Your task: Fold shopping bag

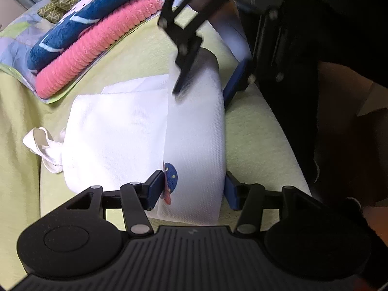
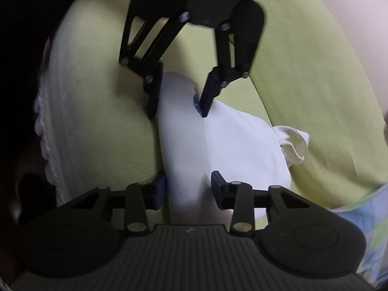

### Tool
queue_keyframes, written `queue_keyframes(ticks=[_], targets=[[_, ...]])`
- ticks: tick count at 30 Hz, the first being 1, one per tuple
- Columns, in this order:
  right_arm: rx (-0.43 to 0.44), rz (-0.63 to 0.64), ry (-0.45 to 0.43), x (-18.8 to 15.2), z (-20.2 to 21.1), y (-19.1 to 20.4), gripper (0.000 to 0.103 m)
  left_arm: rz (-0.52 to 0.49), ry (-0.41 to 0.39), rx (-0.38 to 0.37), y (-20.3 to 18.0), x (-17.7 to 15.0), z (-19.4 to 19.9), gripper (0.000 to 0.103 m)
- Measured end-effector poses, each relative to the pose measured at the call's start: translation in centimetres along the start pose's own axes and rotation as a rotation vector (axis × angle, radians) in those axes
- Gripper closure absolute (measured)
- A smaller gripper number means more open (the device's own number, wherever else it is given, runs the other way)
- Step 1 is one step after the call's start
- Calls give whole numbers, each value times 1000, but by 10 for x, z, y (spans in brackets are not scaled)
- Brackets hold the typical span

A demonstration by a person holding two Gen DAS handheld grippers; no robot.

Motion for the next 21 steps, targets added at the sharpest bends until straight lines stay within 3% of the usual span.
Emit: queue_keyframes(ticks=[5, 10, 17, 21], targets=[[134, -279, 23, 5, -1, -34, 73, 69, -12, -25, 4, -1, 2, 49], [380, -397, 67, 11, 11, -47, 73, 77, 22, -154, -17, 0, 16, 48], [653, -595, 93, -8, -11, -94, 73, 204, -40, -130, -3, -7, 25, 52], [766, -667, 109, -18, -27, -114, 74, 251, -84, -95, 4, -17, 46, 52]])
Point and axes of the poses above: each gripper's, at about its wrist camera, not at the fingertips, and z roughly against the way its jaws point, y to its left, x to its top, the point moved 2 cm from there along -z, roughly the way its jaws point, and after that the axes turned 7 degrees about z, right-handed, at the moved point
